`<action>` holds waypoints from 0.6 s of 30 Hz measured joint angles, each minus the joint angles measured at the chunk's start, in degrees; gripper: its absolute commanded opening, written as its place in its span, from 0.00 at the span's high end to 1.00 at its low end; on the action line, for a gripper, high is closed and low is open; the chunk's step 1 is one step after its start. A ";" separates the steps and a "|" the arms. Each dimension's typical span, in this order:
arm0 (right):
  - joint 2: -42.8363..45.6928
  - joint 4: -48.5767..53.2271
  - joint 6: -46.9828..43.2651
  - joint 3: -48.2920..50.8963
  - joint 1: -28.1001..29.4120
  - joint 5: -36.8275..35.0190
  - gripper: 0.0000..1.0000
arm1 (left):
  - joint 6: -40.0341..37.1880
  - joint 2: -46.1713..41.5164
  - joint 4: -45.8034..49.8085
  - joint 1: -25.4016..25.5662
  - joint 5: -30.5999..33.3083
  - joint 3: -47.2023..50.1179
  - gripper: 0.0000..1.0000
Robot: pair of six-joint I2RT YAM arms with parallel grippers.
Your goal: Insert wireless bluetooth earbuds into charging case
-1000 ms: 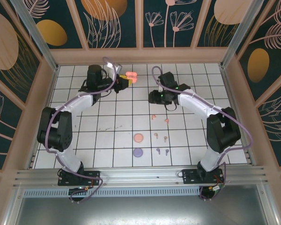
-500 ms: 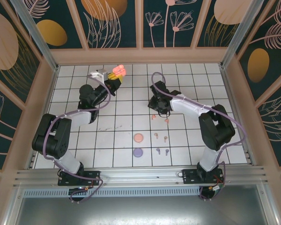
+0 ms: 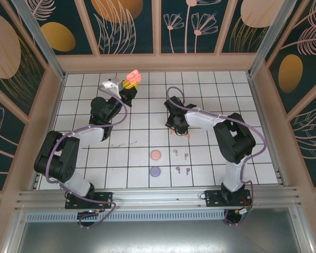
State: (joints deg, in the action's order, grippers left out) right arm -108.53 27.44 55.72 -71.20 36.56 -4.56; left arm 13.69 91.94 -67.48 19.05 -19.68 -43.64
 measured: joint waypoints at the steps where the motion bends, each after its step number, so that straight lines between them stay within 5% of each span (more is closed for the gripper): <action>1: -0.37 0.00 0.20 -0.13 0.04 0.00 0.53 | -0.17 0.00 0.02 0.00 0.28 0.15 1.00; 18: -2.86 0.50 0.59 -1.55 1.11 -0.59 0.59 | -1.51 -0.02 0.02 0.00 0.92 0.37 1.00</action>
State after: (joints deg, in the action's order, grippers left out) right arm -111.39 27.94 56.31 -72.75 37.67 -5.15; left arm 12.19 91.92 -67.46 19.05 -18.76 -43.27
